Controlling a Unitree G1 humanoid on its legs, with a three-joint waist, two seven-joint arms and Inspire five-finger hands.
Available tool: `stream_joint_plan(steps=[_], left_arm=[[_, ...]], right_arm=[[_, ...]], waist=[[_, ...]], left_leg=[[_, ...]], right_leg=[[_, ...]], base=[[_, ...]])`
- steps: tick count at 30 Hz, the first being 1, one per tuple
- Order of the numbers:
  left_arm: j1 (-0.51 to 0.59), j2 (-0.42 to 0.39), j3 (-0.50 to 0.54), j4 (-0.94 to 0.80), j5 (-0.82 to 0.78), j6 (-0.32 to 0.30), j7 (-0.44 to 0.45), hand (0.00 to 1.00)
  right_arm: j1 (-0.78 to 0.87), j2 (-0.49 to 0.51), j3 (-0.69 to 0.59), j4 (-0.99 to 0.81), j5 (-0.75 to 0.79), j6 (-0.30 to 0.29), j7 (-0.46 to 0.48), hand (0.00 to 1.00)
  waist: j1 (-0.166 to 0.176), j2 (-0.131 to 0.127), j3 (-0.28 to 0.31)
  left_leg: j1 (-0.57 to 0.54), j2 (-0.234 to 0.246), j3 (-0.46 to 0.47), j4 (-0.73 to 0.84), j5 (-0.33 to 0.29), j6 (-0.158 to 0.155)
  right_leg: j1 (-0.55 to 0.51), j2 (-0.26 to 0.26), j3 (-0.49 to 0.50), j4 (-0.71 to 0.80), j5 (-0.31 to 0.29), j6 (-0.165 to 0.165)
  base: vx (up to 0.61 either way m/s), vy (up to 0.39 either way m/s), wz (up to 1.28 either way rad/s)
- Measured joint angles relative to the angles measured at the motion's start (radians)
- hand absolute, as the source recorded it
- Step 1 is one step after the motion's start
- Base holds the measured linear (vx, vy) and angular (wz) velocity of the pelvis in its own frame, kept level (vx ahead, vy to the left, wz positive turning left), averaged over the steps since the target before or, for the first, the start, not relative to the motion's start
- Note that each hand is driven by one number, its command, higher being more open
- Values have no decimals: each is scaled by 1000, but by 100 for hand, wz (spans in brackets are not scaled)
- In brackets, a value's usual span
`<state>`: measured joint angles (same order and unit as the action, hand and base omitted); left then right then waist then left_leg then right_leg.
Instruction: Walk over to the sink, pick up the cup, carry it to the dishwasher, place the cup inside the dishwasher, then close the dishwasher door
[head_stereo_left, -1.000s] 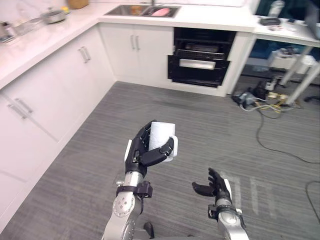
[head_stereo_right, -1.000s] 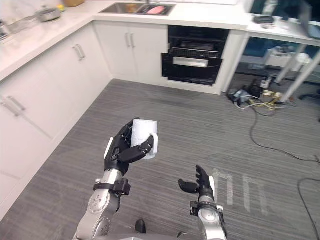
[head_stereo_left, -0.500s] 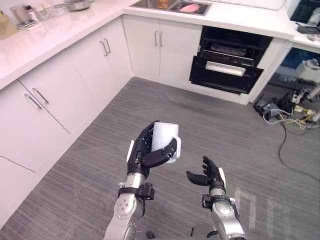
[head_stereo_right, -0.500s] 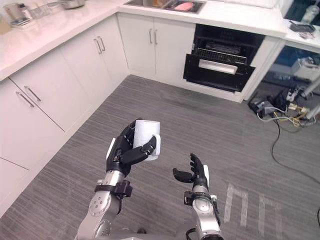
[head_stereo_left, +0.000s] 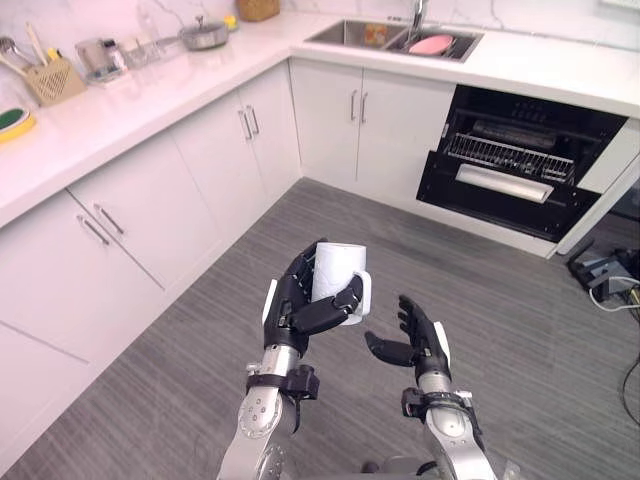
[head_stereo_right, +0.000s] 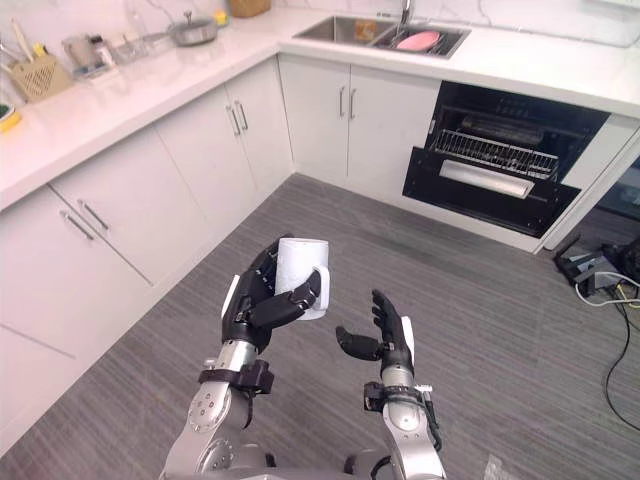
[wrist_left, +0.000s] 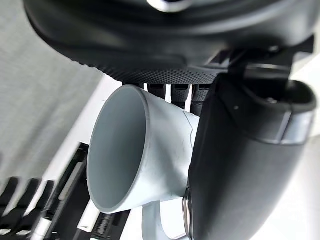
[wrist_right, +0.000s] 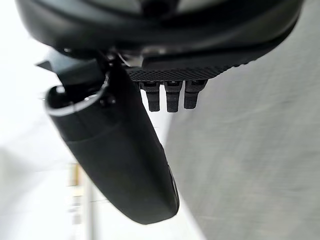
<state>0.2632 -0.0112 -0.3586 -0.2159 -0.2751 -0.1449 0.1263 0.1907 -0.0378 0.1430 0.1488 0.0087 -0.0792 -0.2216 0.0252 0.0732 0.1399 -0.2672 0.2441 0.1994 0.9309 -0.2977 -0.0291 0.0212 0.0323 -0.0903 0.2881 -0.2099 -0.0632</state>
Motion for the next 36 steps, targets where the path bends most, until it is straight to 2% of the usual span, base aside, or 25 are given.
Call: stream_joint_plan(steps=[1,2,3,4,5,6,7,8,9,10,12,13,14,15,17,20,22,23,24,26,29,30,33,34,36], left_arm=[[0,-1,0,0,0,0,0,30],[1,-1,2,1,0,0,0,30],[1,-2,7,4,0,0,0,30],[1,-2,11,4,0,0,0,30],[1,-3,20,4,1,0,0,30],[1,-2,32,4,1,1,2,30],[0,0,35,4,1,1,3,30],[-6,6,52,4,1,1,7,30],[-11,6,57,5,1,1,8,30],[-17,20,61,5,1,1,21,30],[-15,43,61,6,1,8,27,30],[-12,60,61,12,1,9,27,30],[-5,64,61,12,1,9,28,30],[0,64,61,12,1,8,29,30],[0,64,54,-3,1,7,28,30],[-1,65,43,-20,1,5,28,30],[-6,70,34,-17,1,5,28,30],[-9,70,27,-13,1,4,28,30],[-14,58,15,10,1,5,26,30],[-14,40,3,32,2,8,25,30],[-10,15,9,32,1,12,23,30],[-6,7,11,22,1,11,23,30],[-1,-13,18,-2,1,7,15,30],[0,-19,21,-7,1,7,11,30],[1,-19,26,-6,1,7,3,30]], right_arm=[[-8,-1,0,2,0,0,0,90],[-26,-1,-1,19,0,0,0,90],[-47,-1,-5,51,0,0,-4,90],[-59,-2,-9,71,0,0,-5,90],[-79,-5,-17,111,1,0,-6,90],[-86,-5,-20,146,4,1,-9,90],[-87,-4,-20,158,7,2,-11,90],[-89,0,-20,175,7,4,-13,90],[-89,2,-20,177,7,4,-13,90],[-91,7,-21,180,7,4,-12,90],[-98,13,-27,188,6,5,-6,90],[-101,26,-28,200,6,7,-1,90],[-99,34,-22,203,6,7,3,90],[-98,44,-15,203,4,7,7,90],[-102,53,-5,185,-2,5,12,90],[-101,60,-1,176,-2,2,23,90],[-99,54,-1,178,-2,2,23,90],[-97,46,-1,180,-2,2,21,90],[-89,29,-3,186,-2,3,20,90],[-77,10,-4,182,-2,10,20,90],[9,8,10,81,0,12,18,90],[28,9,16,41,2,12,16,90],[29,9,17,-24,8,3,13,90],[15,10,15,-24,8,-2,10,90],[1,9,7,-10,8,-2,4,90]], waist=[[7,-1,0],[15,-4,2],[15,-10,5],[15,-13,7],[17,-12,6],[32,-15,5],[37,-14,-2],[32,-48,-9],[30,-53,-9],[35,-68,-8],[26,-77,-4],[12,-83,0],[9,-82,1],[8,-82,0],[5,-83,0],[-15,-82,0],[-22,-82,-2],[-37,-85,-5],[-45,-60,-9],[-42,-44,-12],[-23,-33,-3],[-12,-31,-1],[8,-31,-4],[19,-26,-9],[28,-29,-11]], left_leg=[[-17,-12,-7,-53,-4,6],[-45,-55,-34,-171,-3,5],[-67,-108,-79,-309,16,-14],[-74,-129,-93,-380,33,-18],[-79,-158,-117,-516,93,-26],[-62,-174,-113,-561,234,-16],[-54,-182,-109,-561,285,17],[-68,-208,-92,-514,242,46],[-76,-214,-86,-494,222,52],[-67,-231,-60,-469,163,70],[-11,-256,-46,-487,134,90],[64,-274,-45,-528,117,102],[123,-277,-43,-556,106,104],[196,-275,-42,-605,100,107],[265,-268,-43,-665,88,101],[330,-250,-54,-687,42,81],[368,-240,-60,-708,20,57],[380,-235,-83,-706,-3,38],[396,-211,-115,-689,-33,12],[367,-171,-122,-583,-30,2],[200,-83,-104,-79,72,-63],[140,-46,-80,53,62,-57],[26,-5,-35,61,17,-22],[-7,-9,-31,-26,2,-4],[-33,-53,-59,-210,0,0]], right_leg=[[10,-3,13,-5,-5,3],[31,-17,34,-19,-14,14],[54,-39,48,-38,-22,28],[64,-50,56,-46,-28,39],[84,-64,74,-60,-39,72],[108,-78,101,-62,-64,100],[120,-89,114,-65,-76,112],[123,-127,120,-63,-86,123],[119,-136,122,-53,-86,124],[65,-157,136,73,-90,140],[-15,-186,145,291,-63,240],[-74,-203,153,487,-47,278],[-114,-200,143,595,-54,263],[-163,-192,117,676,-69,226],[-254,-173,77,682,-93,183],[-370,-140,24,495,-111,133],[-393,-105,32,280,-61,111],[-383,-89,40,148,81,88],[-357,-70,17,149,134,60],[-318,-49,-14,144,94,37],[-153,-16,-33,71,48,9],[-83,-6,-30,31,38,2],[-5,-8,-9,-28,11,4],[16,-18,8,-34,-9,4],[49,-46,26,-35,-35,29]], base=[[300,123,-45],[412,232,-41],[356,205,-37],[457,296,-34],[432,299,-48],[539,369,-53],[502,323,-37],[417,248,-12],[581,349,-12],[462,293,-20],[396,244,-15],[418,209,-4],[483,206,-10],[376,136,-14],[332,48,-9],[342,-33,4],[395,-72,20],[581,-133,54],[610,-151,56],[522,-163,37],[500,-150,12],[414,-71,-11],[297,-3,-19],[319,123,-27],[334,178,-25]])
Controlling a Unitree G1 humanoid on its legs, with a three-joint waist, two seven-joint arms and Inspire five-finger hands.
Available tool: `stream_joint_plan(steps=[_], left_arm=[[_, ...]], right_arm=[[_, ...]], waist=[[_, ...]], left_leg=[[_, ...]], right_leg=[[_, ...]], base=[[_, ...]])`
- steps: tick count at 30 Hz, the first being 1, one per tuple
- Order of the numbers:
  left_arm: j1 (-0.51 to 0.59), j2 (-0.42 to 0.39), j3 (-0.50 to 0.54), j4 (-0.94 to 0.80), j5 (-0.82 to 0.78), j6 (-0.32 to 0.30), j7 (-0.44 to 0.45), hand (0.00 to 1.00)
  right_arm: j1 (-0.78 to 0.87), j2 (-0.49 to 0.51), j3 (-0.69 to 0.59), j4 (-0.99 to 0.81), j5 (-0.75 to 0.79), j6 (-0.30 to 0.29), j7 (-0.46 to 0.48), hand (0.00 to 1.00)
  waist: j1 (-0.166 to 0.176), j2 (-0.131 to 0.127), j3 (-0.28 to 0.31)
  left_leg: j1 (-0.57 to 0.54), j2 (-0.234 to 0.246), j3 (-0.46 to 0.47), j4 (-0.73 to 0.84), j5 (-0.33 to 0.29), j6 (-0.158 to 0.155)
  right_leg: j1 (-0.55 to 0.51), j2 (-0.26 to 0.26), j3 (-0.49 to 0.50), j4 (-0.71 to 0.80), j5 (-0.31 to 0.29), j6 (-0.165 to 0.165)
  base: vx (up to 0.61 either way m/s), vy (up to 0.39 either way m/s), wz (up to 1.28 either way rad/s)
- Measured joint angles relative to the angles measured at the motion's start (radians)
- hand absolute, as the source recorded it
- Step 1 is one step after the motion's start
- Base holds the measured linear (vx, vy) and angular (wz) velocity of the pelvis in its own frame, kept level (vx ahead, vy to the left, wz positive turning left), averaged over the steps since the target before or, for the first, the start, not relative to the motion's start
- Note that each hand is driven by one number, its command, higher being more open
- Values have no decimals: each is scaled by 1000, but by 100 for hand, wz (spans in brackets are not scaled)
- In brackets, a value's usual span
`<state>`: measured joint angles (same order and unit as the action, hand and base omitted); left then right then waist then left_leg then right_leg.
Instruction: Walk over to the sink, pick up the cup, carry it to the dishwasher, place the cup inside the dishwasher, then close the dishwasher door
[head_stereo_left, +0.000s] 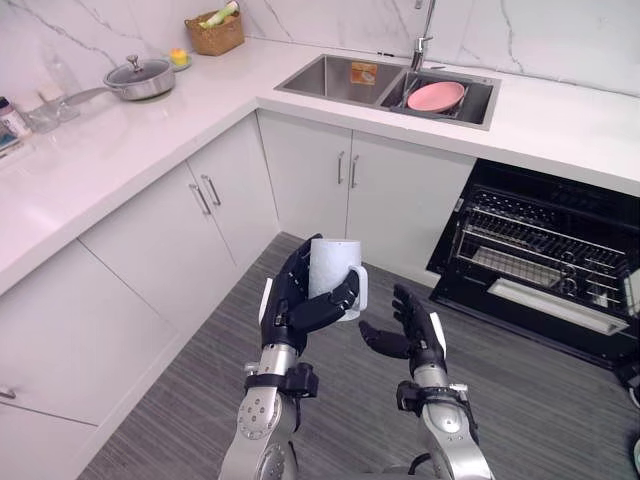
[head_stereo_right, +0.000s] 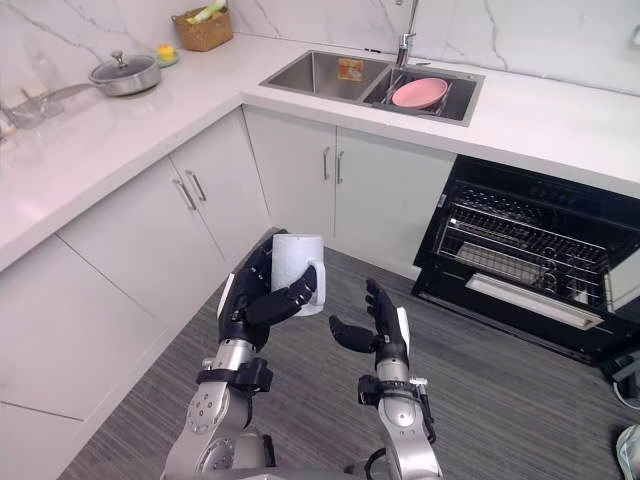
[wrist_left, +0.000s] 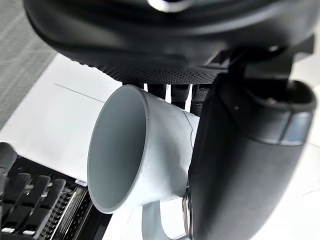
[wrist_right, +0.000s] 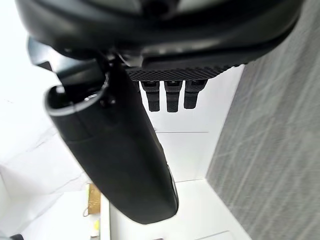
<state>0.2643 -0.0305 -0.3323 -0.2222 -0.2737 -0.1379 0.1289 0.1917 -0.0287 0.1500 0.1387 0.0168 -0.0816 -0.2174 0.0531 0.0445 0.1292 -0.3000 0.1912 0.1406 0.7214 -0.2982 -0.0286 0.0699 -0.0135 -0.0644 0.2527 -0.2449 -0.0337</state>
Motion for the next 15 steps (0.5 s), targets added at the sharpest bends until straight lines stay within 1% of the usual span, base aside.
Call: stream_joint_plan(steps=[1,2,3,4,5,7,8,9,10,11,12,13,14,15], left_arm=[[0,1,4,0,0,0,-1,30],[-1,4,12,1,0,-1,-1,30],[2,7,13,2,1,0,1,30],[1,19,20,3,1,1,1,30],[-6,29,31,3,2,1,7,30],[-6,39,31,3,2,1,18,30],[-6,52,28,3,4,1,22,30],[-4,64,30,3,13,2,26,30],[-4,71,30,3,21,2,26,30],[-4,90,30,0,25,2,27,30],[-3,99,34,-1,38,2,30,30],[-1,97,36,-5,42,2,37,30],[3,91,48,-23,42,1,45,30],[9,89,62,-48,42,1,52,30]], right_arm=[[-13,0,-12,26,0,0,-1,90],[-33,-3,-26,68,0,0,-3,90],[-45,-4,-31,102,0,1,-3,90],[-54,2,-32,127,1,4,-4,90],[-52,13,-39,134,1,11,-8,90],[-52,18,-40,132,1,11,-8,90],[-54,30,-45,123,1,11,-7,90],[-59,39,-50,115,1,11,-7,90],[-59,43,-51,112,0,11,-8,90],[-65,55,-50,109,0,11,-7,90],[-65,63,-48,98,0,11,-6,90],[-64,68,-47,88,0,11,-5,90],[-65,76,-42,61,0,9,-3,90],[-65,77,-29,27,0,5,-1,90]], waist=[[4,-3,-2],[6,0,-5],[15,5,-10],[15,-15,-13],[0,-45,-12],[-4,-57,-18],[-6,-64,-19],[-7,-65,-19],[-9,-66,-18],[-13,-71,-16],[-18,-70,-16],[-20,-70,-16],[-27,-69,-16],[-31,-68,-15]], left_leg=[[-5,-42,-42,-145,24,-21],[2,-80,-85,-287,116,-31],[31,-97,-89,-326,227,-13],[41,-113,-70,-327,232,7],[27,-144,-51,-290,232,50],[29,-156,-36,-262,186,65],[55,-163,-18,-268,158,70],[97,-164,4,-291,142,78],[124,-166,13,-309,138,83],[188,-169,39,-349,130,95],[247,-169,59,-379,121,106],[275,-168,67,-398,115,105],[318,-161,84,-427,99,100],[354,-144,111,-444,76,94]], right_leg=[[17,-23,13,3,-16,28],[32,-39,37,5,-38,54],[41,-50,67,8,-48,68],[47,-70,83,5,-55,79],[48,-106,119,0,-49,87],[50,-122,142,12,-37,107],[34,-127,158,66,-27,126],[-23,-128,174,212,-10,157],[-62,-131,176,300,9,188],[-139,-146,176,483,55,246],[-198,-151,156,610,41,220],[-226,-153,136,653,28,195],[-277,-152,91,696,5,154],[-334,-141,43,689,-19,116]], base=[[355,250,-31],[447,340,-55],[380,300,-51],[457,351,-31],[298,221,-7],[316,246,-13],[444,333,-39],[363,250,-43],[335,212,-55],[261,126,-51],[246,105,-53],[232,62,-48],[225,11,-54],[230,-17,-53]])
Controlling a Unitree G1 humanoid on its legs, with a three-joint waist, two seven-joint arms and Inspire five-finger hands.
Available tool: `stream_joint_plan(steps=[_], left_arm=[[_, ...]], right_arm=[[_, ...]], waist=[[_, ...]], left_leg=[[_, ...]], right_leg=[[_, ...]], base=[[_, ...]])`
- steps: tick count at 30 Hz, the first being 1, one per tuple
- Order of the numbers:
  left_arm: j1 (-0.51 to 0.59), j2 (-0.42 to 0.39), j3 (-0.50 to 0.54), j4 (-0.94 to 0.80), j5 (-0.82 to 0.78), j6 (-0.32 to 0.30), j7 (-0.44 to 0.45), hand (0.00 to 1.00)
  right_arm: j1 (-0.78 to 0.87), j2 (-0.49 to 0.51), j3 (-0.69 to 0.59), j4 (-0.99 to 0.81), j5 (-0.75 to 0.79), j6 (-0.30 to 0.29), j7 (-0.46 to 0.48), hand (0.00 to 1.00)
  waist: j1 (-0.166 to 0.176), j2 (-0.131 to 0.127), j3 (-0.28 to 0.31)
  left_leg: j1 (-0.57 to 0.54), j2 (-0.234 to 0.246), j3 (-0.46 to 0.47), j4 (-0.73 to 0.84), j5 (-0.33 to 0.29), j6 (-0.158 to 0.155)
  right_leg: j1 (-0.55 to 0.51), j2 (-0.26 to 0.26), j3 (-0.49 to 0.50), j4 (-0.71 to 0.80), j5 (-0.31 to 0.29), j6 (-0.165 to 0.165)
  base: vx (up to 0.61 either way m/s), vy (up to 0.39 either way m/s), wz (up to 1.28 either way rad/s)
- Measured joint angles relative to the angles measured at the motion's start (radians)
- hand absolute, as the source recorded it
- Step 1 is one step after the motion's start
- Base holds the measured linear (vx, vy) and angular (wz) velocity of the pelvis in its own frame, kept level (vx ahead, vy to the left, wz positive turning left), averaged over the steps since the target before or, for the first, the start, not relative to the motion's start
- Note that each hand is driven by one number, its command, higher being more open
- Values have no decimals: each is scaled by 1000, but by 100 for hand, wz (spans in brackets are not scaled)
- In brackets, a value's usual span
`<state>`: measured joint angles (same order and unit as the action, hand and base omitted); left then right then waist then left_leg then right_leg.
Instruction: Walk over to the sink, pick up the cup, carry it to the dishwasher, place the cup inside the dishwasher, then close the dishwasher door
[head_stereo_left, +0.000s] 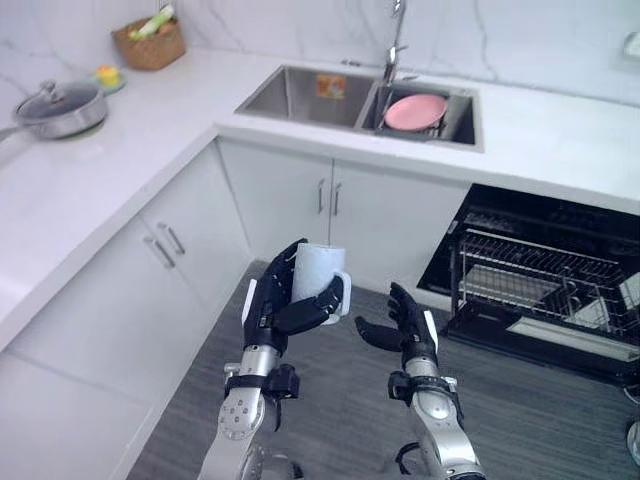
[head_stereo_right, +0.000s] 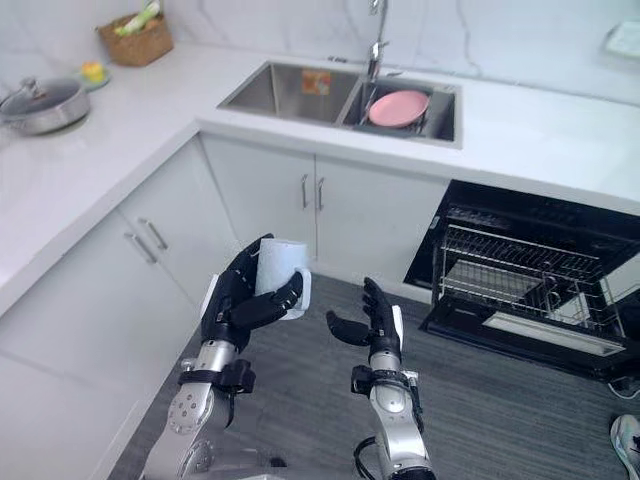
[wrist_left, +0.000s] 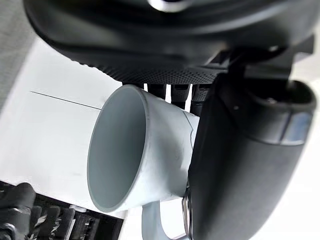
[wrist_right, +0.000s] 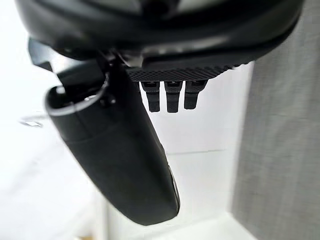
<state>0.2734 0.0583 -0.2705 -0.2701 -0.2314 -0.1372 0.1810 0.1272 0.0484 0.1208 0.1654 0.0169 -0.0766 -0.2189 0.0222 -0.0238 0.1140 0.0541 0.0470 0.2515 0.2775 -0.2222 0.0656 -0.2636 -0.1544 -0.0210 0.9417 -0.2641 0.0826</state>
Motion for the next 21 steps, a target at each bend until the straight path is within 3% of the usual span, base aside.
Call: stream_joint_plan(steps=[3,4,5,6,7,9,10,11,12,13,15,17,19,21], left_arm=[[8,-1,31,-25,1,-11,13,30],[8,0,52,-28,1,-13,16,30],[9,3,74,-29,1,-14,20,30],[3,-7,77,-6,5,-18,24,30],[8,-41,77,7,13,-13,34,30],[4,-64,77,7,28,-12,33,30],[5,-77,77,7,28,-11,33,30],[6,-92,78,6,28,-11,33,30],[9,-98,77,0,28,-11,33,30],[12,-100,76,-7,27,-12,33,30],[17,-103,64,-36,27,-15,21,30],[23,-103,66,-44,26,-18,14,30],[37,-103,68,-44,26,-19,15,30],[53,-104,65,-44,26,-19,14,30]], right_arm=[[0,-1,13,-57,0,-15,3,90],[0,-2,13,-74,1,-27,2,90],[4,-1,13,-90,2,-34,2,90],[3,-13,13,-93,2,-37,1,90],[16,-42,-2,-119,3,-37,0,90],[44,-48,-22,-157,28,-36,1,90],[69,-45,-28,-179,41,-36,0,90],[108,-44,-26,-223,60,-36,0,90],[144,-44,-19,-289,80,-37,-1,90],[157,-43,-16,-322,82,-39,-1,90],[176,-41,-8,-431,107,-65,-1,90],[174,-41,0,-470,119,-88,0,90],[164,-39,6,-474,121,-99,1,90],[153,-39,8,-469,134,-103,1,90]], waist=[[-18,1,0],[-20,-5,-4],[-27,-36,-20],[-34,-7,-16],[-38,53,-19],[-39,72,-13],[-40,76,-9],[-38,75,-5],[-34,74,2],[-31,73,2],[-21,71,3],[-7,68,3],[-6,62,5],[0,64,4]], left_leg=[[39,32,38,-3,-31,-34],[60,40,54,-6,-44,-56],[75,28,59,-3,-66,-91],[83,47,54,4,-85,-104],[89,94,33,8,-84,-105],[78,127,17,73,-79,-113],[58,150,3,170,-66,-130],[17,179,-7,342,-16,-141],[-31,202,-19,505,27,-153],[-55,212,-24,562,14,-155],[-166,229,-25,642,-49,-125],[-207,214,-42,558,-90,-107],[-236,169,-102,429,-107,-87],[-259,90,-214,236,-88,-106]], right_leg=[[-71,17,-101,-142,-24,-49],[-83,32,-147,-287,-2,-69],[-67,44,-160,-470,153,-121],[-54,62,-171,-469,154,-130],[-13,123,-178,-532,160,-139],[16,156,-175,-558,148,-154],[51,173,-172,-577,140,-158],[105,185,-155,-598,127,-164],[161,188,-136,-621,115,-167],[182,188,-124,-633,111,-168],[232,188,-81,-669,97,-164],[252,185,-37,-673,85,-154],[271,169,3,-671,67,-133],[267,135,66,-639,32,-83]], base=[[262,-90,-45],[360,-129,-44],[388,-133,-37],[508,-115,-33],[422,-84,-27],[362,-78,-27],[383,-89,-33],[437,-76,-43],[343,-26,-48],[345,28,-50],[262,64,-51],[214,152,-62],[198,224,-60],[199,304,-68]])
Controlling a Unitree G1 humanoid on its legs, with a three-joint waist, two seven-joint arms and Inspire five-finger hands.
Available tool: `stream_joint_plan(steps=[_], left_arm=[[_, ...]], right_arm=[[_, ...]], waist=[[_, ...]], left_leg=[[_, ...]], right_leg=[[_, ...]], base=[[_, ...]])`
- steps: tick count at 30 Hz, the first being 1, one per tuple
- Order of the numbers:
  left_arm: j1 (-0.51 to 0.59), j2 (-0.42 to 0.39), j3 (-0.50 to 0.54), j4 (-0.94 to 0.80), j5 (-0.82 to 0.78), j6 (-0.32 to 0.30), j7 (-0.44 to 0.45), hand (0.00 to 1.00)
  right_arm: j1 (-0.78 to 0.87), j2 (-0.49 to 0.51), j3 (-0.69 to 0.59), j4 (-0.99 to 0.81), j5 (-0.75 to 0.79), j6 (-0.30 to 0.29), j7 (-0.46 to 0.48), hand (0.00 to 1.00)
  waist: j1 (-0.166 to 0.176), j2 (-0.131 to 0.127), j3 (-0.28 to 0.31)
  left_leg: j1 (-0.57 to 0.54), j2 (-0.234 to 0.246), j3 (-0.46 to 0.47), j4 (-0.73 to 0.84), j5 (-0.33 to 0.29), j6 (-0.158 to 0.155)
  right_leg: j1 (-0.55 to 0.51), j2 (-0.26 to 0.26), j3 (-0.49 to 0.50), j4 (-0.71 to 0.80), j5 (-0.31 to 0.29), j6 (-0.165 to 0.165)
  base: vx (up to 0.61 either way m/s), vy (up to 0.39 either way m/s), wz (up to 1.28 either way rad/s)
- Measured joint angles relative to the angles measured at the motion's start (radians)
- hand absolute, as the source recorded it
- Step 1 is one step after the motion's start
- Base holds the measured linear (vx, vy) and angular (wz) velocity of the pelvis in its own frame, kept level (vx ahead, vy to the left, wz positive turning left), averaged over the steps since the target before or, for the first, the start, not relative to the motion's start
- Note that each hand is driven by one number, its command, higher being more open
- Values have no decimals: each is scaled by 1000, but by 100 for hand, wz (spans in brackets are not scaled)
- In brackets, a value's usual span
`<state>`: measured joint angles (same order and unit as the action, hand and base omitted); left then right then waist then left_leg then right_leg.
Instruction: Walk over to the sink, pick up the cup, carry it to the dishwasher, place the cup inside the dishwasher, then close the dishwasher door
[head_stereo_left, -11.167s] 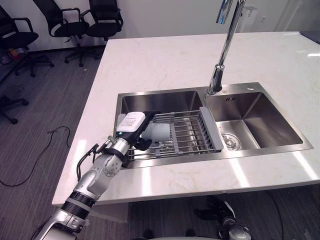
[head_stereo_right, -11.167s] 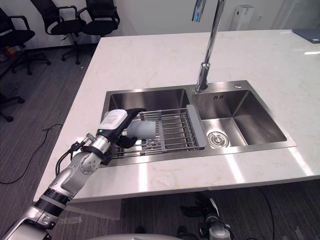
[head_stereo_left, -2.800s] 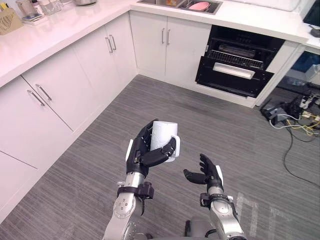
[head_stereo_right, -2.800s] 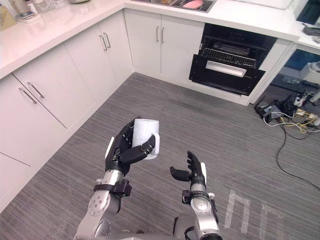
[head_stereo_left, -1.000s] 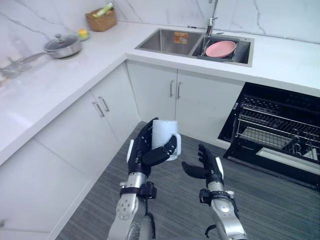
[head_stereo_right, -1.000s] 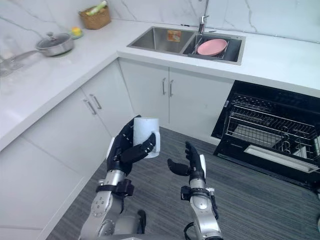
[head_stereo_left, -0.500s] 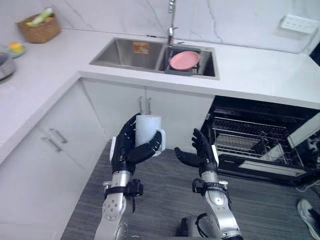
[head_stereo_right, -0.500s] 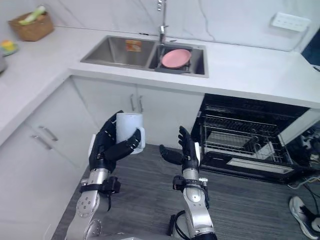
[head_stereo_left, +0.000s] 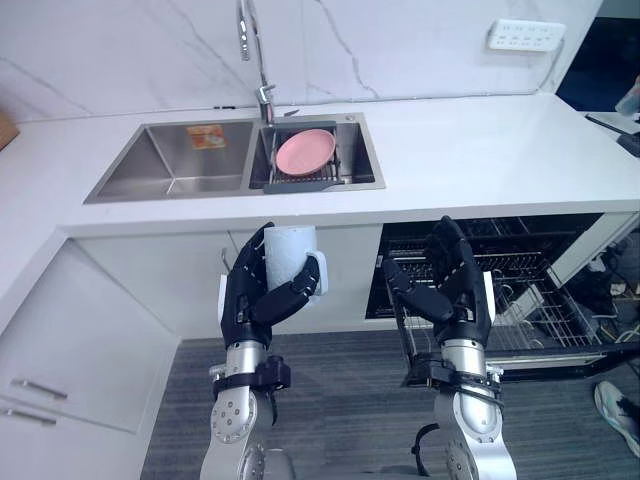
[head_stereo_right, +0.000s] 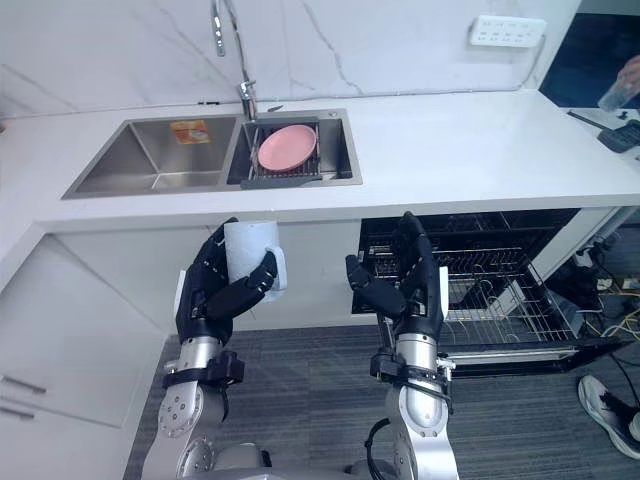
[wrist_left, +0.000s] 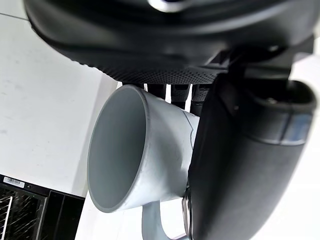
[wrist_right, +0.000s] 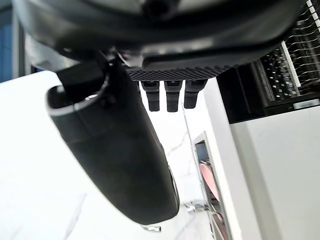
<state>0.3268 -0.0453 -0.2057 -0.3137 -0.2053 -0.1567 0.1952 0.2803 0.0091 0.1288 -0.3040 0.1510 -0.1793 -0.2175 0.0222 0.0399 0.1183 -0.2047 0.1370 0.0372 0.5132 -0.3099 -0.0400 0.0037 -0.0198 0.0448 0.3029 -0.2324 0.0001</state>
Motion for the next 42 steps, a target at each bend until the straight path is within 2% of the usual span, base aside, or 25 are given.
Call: stream_joint_plan(steps=[1,2,4,6,9,10,12,14,16,17,19,20,22,24,25,26,28,29,30,31,33,34,36,37,42], left_arm=[[2,-1,-1,0,0,0,0,30],[6,9,2,3,0,0,2,30],[3,27,3,-4,0,-2,12,30],[5,32,2,-3,-1,-1,15,30],[8,34,-3,-3,-1,-1,16,30],[9,40,-2,-3,-3,-1,16,30],[9,49,0,-3,-5,-2,16,30],[9,65,0,1,-10,-2,17,30],[4,67,1,10,-10,-2,16,30],[-3,62,-2,14,-10,-2,14,30],[-13,56,-1,19,-10,-2,11,30],[-29,44,1,40,-10,-2,10,30],[-32,37,5,42,-10,-2,13,30],[-35,35,22,43,-10,-3,20,30],[-35,33,27,43,-11,-3,22,30],[-35,24,37,42,-12,-3,26,30],[-35,20,45,43,-12,-3,37,30],[-38,20,49,42,-12,-4,38,30],[-41,19,52,42,-12,-4,38,30],[-44,24,50,43,-12,-4,40,30],[-45,24,39,45,-12,-4,38,30],[-48,20,37,50,-11,-5,38,30],[-55,36,44,59,-11,-5,42,30],[-62,42,45,62,-11,-5,44,30],[-117,68,49,91,7,-5,48,30]], right_arm=[[0,-2,0,1,11,-1,0,90],[-1,1,8,28,24,-3,0,90],[8,29,28,38,28,0,3,90],[1,31,44,36,36,0,12,90],[-2,35,61,26,44,0,40,90],[-7,35,64,26,45,0,44,90],[-22,35,64,38,44,0,45,90],[-86,34,63,108,44,0,47,90],[-121,32,63,159,44,0,48,90],[-124,26,55,172,45,0,48,90],[-114,18,46,172,48,0,48,90],[-101,9,32,174,53,0,47,90],[-93,8,31,173,55,0,47,90],[-82,12,37,163,74,0,49,90],[-76,13,40,152,82,0,52,90],[-68,14,49,119,97,0,55,90],[-68,11,54,72,103,0,62,90],[-69,10,51,43,103,-1,64,90],[-72,10,50,32,103,-3,65,90],[-80,12,31,21,111,-21,66,90],[-85,12,13,23,139,-25,66,90],[-84,10,3,38,152,-27,66,90],[-76,15,15,50,184,-25,75,90],[-76,17,15,49,185,-25,81,90],[-76,10,47,49,255,-25,147,90]], waist=[[5,9,-5],[14,2,-15],[9,-48,-29],[12,-64,-33],[16,-71,-31],[16,-72,-30],[14,-72,-30],[-6,-72,-30],[-12,-71,-30],[-12,-69,-30],[-21,-69,-30],[-21,-54,-24],[-20,-48,-24],[-8,-40,-18],[-5,-37,-15],[-2,-24,-8],[-2,-3,-9],[-2,-3,-10],[-2,-5,-9],[11,-18,-5],[11,-16,-6],[12,-11,-13],[0,-35,-26],[-3,-39,-28],[-11,-43,-33]], left_leg=[[7,-12,-32,-72,33,-2],[30,-27,-6,-88,130,15],[32,-55,43,-74,113,39],[36,-64,68,-68,107,43],[106,-64,138,-83,63,59],[139,-58,183,-104,58,62],[160,-51,217,-127,58,63],[192,-36,267,-162,58,63],[202,-33,275,-174,60,60],[200,-34,272,-188,62,55],[193,-37,275,-190,64,54],[196,-26,266,-183,63,54],[196,-9,260,-167,58,46],[172,32,255,-72,44,22],[156,44,249,-29,43,20],[127,65,233,54,43,20],[105,77,197,107,48,12],[100,71,180,120,63,-10],[86,66,166,135,75,-16],[77,24,100,72,34,-26],[81,-3,59,-42,38,-25],[111,-13,47,-171,128,-15],[142,-33,66,-221,142,-8],[148,-38,72,-232,146,-6],[230,-65,111,-360,194,1]], right_leg=[[-10,0,18,18,-14,15],[-16,-11,58,47,-42,41],[-16,-58,82,30,-45,54],[-18,-70,93,27,-39,65],[-55,-80,105,137,-39,93],[-110,-90,66,227,-26,120],[-145,-113,-15,266,-10,137],[-167,-150,-193,272,12,116],[-162,-152,-251,244,19,103],[-138,-139,-261,169,19,73],[-94,-126,-263,70,20,64],[-53,-105,-270,-2,46,57],[-25,-83,-274,-52,63,58],[14,-57,-275,-110,76,45],[24,-51,-275,-120,79,41],[42,-37,-272,-134,83,38],[60,-21,-260,-158,98,36],[68,-19,-248,-180,111,31],[71,-20,-242,-188,117,29],[67,-39,-210,-198,129,31],[61,-48,-195,-198,131,35],[62,-45,-164,-201,130,45],[63,-59,-141,-216,134,49],[63,-65,-137,-220,135,50],[72,-83,-108,-230,138,55]], base=[[200,350,-84],[205,338,-63],[254,355,-49],[143,175,-41],[119,159,-72],[45,72,-81],[28,41,-73],[23,-11,-74],[15,-50,-58],[9,-64,-49],[6,-36,-20],[3,-5,-3],[-3,-16,-1],[-13,-31,-6],[-1,-27,-9],[19,-35,-8],[51,-27,-20],[77,-5,-27],[114,31,-46],[70,48,-46],[56,77,-47],[67,119,-47],[95,101,-34],[85,68,-22],[40,33,-16]])
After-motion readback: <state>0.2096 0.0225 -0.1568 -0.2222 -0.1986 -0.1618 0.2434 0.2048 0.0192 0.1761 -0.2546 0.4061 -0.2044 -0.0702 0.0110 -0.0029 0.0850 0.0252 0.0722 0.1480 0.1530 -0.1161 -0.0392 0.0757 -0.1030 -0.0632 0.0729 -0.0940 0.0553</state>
